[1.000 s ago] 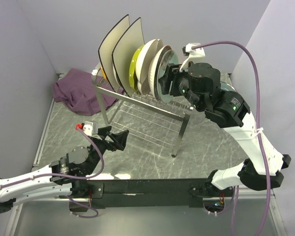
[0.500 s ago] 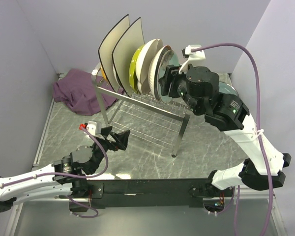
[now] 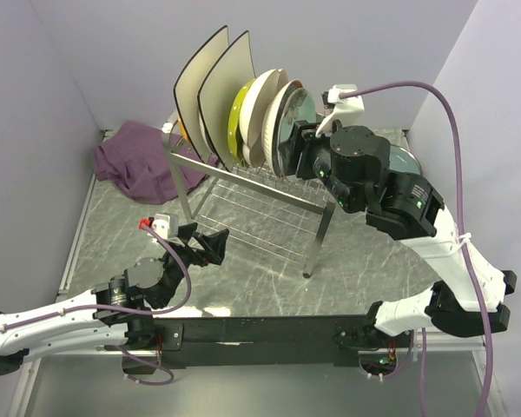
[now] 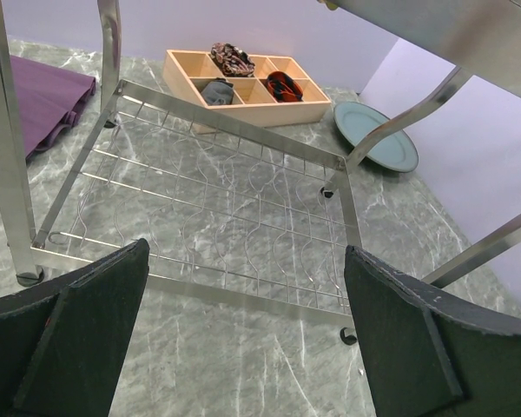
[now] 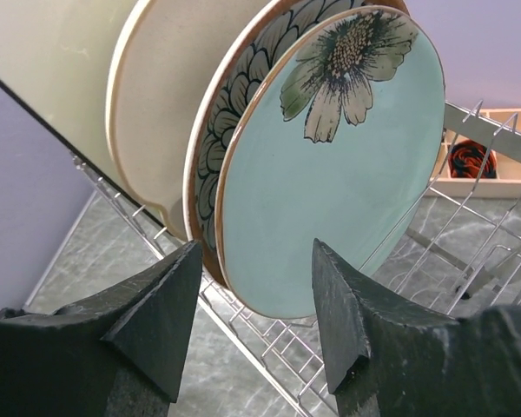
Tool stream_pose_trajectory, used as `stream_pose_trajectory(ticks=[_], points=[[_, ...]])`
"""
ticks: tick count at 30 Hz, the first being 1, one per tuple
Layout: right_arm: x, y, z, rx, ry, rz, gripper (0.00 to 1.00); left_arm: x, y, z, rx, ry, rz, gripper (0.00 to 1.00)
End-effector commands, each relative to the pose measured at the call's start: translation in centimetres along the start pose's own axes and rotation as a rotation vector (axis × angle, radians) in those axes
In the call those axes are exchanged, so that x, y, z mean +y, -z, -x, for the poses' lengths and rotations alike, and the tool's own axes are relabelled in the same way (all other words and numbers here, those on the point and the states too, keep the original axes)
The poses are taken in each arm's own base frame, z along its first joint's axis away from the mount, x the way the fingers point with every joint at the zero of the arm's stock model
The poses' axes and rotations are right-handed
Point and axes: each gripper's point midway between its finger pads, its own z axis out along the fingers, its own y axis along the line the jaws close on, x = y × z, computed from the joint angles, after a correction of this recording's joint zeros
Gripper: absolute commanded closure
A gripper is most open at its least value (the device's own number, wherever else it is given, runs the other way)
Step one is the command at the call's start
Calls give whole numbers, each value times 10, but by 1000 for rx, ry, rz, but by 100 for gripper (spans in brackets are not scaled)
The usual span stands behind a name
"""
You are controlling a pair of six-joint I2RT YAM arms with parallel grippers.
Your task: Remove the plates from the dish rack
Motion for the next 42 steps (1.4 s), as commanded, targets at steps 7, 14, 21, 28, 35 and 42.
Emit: stream_pose_trajectory(ticks=[7, 14, 21, 28, 35, 42], points=[[5, -23, -15, 8, 15, -65, 40, -2, 1, 9, -28, 38, -2, 1], [-14, -31, -21, 2, 32, -217, 48, -2, 1, 9, -28, 38, -4, 1], [-31, -17, -12, -49, 14, -368, 56, -3, 1, 9, -28, 39, -4, 1], [-38, -10, -7, -83, -14, -423, 58, -1, 0, 7, -26, 31, 5, 1], [-40, -12, -5, -101, -22, -443, 60, -1, 0, 8, -28, 38, 4, 0], [-41, -16, -9, -105, -18, -485, 62, -1, 1, 9, -31, 43, 0, 1]])
